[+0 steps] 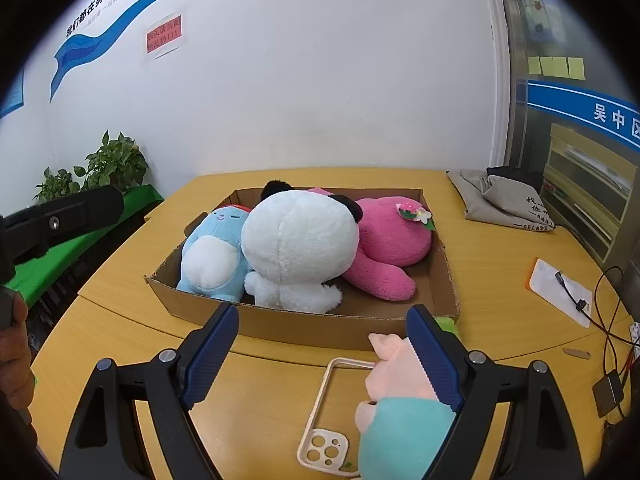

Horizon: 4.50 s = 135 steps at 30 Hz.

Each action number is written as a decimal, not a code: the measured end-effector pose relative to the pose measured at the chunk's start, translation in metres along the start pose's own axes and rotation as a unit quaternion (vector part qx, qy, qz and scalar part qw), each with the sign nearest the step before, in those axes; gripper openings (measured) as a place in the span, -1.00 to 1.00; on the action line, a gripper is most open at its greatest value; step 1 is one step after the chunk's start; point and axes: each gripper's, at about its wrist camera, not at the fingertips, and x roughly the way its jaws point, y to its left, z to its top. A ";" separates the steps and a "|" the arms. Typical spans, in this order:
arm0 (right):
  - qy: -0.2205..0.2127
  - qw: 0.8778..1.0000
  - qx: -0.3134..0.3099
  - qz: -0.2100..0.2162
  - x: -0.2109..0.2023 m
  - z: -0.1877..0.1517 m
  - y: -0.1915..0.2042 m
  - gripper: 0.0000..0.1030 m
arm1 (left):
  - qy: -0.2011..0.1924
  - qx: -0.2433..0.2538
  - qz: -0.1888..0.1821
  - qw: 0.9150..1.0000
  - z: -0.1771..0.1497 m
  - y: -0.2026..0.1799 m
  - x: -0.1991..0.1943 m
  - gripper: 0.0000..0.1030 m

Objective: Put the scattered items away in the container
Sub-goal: 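Open both grippers to drop the panda and withdraw them, then move both grippers toward the pink pig with green hair, then close both grippers on the pig's body, then carry the pig over the box with both grippers and release it, then withdraw both grippers up and away from the box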

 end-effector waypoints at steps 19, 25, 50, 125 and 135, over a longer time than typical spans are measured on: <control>0.002 1.000 0.017 -0.007 -0.006 -0.018 -0.037 0.67 | 0.038 -0.009 -0.029 0.999 -0.021 -0.026 0.014 0.99; 0.020 0.999 0.040 -0.012 -0.002 -0.038 -0.078 0.67 | 0.065 -0.017 -0.060 0.996 -0.027 -0.038 0.035 0.99; 0.131 0.986 0.072 0.077 0.039 -0.123 -0.109 0.66 | 0.193 0.016 -0.175 0.965 -0.057 -0.119 0.145 0.99; 0.100 0.995 0.000 0.026 0.152 -0.009 -0.119 -0.01 | 0.165 0.144 -0.150 0.964 0.031 -0.099 0.250 0.59; 0.085 0.996 0.007 0.015 0.160 -0.013 -0.125 0.03 | 0.209 0.036 -0.034 0.977 -0.038 0.061 0.190 0.56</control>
